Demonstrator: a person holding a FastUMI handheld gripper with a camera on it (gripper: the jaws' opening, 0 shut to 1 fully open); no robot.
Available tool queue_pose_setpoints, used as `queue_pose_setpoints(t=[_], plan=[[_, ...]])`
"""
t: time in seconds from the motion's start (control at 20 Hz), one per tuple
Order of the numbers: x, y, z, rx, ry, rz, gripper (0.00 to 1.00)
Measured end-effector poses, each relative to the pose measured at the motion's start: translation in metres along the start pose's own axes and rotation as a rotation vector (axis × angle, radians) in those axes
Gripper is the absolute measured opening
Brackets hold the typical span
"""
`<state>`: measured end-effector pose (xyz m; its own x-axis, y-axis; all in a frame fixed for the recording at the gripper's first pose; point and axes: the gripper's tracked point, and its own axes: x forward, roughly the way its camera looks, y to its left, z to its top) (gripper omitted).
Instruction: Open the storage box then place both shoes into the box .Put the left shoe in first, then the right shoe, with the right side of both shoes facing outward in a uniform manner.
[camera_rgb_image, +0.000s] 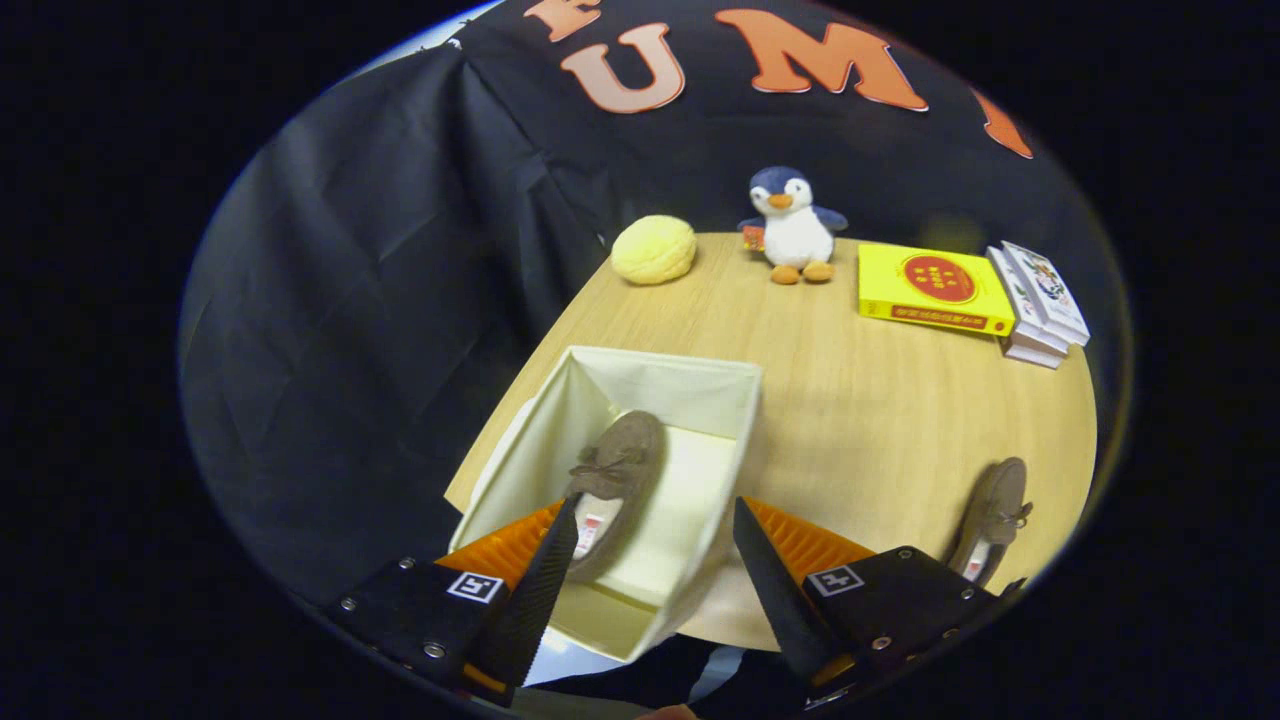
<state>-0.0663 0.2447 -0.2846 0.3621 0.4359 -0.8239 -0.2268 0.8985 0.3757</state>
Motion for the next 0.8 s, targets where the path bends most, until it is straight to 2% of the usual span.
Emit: queue_pose_setpoints(t=[0.25,0.45,0.65,0.8], plan=[[-0.035,-0.117,-0.034,0.044,-0.082,-0.173,0.96],[-0.055,-0.207,-0.078,0.082,-0.068,-0.334,0.96],[-0.053,-0.27,-0.116,0.135,-0.031,-0.404,0.94],[-0.033,-0.304,-0.14,0.185,-0.009,-0.439,0.88]])
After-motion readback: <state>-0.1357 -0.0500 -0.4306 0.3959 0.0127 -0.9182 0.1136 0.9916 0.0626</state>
